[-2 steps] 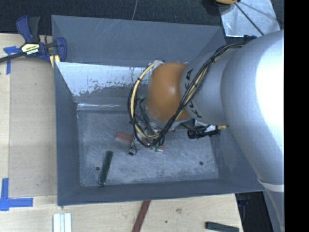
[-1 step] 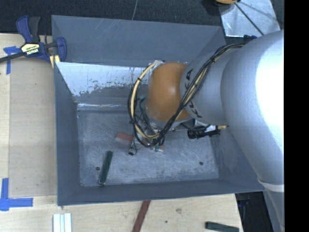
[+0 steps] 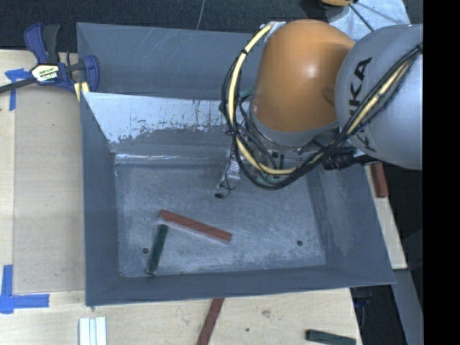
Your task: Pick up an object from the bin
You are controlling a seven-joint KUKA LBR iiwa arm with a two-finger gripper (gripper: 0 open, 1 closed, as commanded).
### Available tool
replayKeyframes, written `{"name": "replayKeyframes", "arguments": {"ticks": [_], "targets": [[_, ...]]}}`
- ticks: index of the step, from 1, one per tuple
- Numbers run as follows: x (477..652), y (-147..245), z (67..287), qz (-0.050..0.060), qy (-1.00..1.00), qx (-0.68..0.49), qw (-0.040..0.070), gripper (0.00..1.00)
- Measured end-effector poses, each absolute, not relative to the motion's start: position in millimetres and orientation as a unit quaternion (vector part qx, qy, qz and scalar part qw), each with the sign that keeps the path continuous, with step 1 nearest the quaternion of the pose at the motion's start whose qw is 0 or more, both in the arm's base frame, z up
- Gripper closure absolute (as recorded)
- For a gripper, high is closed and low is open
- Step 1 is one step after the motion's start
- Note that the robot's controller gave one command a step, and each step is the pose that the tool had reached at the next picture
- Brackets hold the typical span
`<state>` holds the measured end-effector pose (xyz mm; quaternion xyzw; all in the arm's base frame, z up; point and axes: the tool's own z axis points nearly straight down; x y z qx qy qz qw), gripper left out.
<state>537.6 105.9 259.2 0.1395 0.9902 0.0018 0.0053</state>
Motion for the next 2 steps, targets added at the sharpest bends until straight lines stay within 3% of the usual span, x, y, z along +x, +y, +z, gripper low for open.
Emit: {"name": "replayKeyframes", "arguments": {"ticks": [1,2], "targets": [[536.2,106,255,0.0,0.99,0.139,0.001,1.0],[547.3,151,186,0.0,0.974,0.229,-0.001,0.0]]}}
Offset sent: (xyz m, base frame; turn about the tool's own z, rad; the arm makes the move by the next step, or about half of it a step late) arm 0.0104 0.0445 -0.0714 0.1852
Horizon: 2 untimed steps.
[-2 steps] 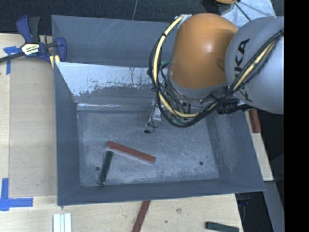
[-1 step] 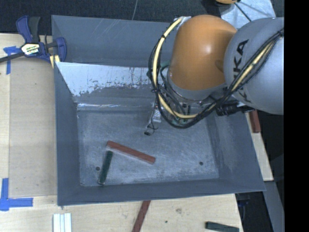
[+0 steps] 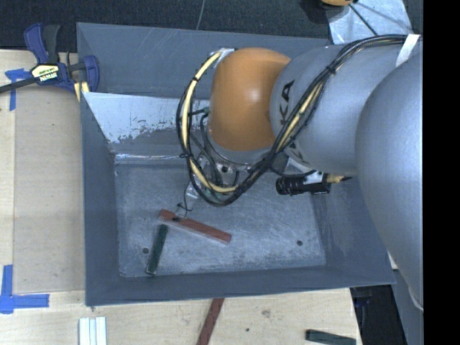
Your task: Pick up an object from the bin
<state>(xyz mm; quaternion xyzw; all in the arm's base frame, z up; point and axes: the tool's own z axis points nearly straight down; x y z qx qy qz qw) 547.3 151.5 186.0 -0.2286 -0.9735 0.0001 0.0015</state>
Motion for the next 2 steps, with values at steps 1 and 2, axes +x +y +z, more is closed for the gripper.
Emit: {"name": "replayKeyframes", "arguments": {"ticks": [1,2], "targets": [[548.4,151,188,0.0,-0.973,-0.229,0.0,0.0],[532.7,149,134,-0.001,-0.971,-0.239,-0.004,0.0]]}}
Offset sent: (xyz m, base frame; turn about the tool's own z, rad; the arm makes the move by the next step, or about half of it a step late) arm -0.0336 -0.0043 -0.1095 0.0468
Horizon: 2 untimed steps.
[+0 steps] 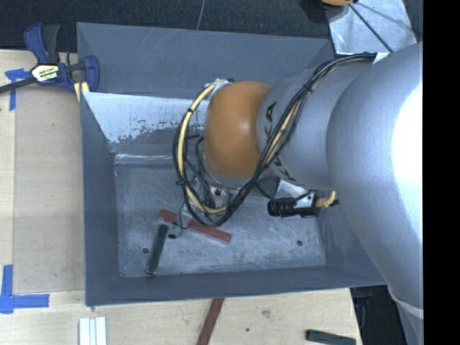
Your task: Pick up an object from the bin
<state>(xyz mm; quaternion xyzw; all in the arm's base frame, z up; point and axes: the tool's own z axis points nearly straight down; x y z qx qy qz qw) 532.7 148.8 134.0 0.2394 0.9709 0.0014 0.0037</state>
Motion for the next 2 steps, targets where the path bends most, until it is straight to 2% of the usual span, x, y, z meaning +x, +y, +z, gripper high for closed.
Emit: {"name": "replayKeyframes", "arguments": {"ticks": [1,2], "targets": [[522.4,139.4,71.1,0.001,0.972,0.236,0.003,1.0],[522.4,139.4,71.2,0.001,0.972,0.236,0.003,1.0]]}}
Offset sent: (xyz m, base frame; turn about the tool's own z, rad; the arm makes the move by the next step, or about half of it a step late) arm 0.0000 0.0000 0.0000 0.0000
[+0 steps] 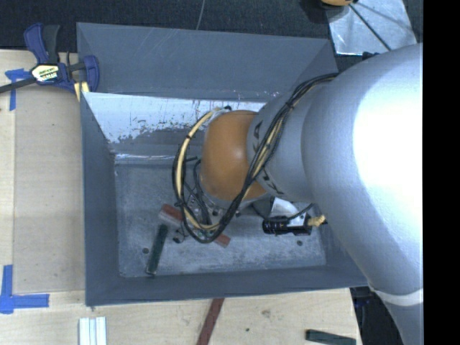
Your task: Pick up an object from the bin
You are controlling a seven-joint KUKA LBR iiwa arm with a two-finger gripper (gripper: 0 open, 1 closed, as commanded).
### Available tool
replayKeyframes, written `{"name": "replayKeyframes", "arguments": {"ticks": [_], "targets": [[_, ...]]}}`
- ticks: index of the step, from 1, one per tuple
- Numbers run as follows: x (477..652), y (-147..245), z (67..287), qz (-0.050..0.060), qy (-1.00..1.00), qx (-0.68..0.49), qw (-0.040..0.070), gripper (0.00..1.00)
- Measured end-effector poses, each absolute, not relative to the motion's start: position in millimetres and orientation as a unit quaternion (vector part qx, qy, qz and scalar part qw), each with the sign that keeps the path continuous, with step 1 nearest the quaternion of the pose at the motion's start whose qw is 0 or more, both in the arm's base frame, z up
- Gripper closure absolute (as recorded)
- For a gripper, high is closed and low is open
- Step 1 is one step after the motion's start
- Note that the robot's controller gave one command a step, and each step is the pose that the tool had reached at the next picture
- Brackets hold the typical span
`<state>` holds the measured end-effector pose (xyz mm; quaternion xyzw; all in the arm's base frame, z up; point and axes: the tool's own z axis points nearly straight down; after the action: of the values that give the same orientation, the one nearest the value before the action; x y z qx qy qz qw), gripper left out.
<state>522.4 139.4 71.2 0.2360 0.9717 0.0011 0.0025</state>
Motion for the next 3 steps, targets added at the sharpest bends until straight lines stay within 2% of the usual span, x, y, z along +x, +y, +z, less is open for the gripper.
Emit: {"name": "replayKeyframes", "arguments": {"ticks": [1,2,3], "targets": [[524.5,141,108,-0.002,0.973,0.23,-0.003,1.0],[560.4,145,136,0.002,0.967,0.255,0.005,1.0],[546.7,137,168,-0.002,0.964,0.265,-0.003,1.0]]}}
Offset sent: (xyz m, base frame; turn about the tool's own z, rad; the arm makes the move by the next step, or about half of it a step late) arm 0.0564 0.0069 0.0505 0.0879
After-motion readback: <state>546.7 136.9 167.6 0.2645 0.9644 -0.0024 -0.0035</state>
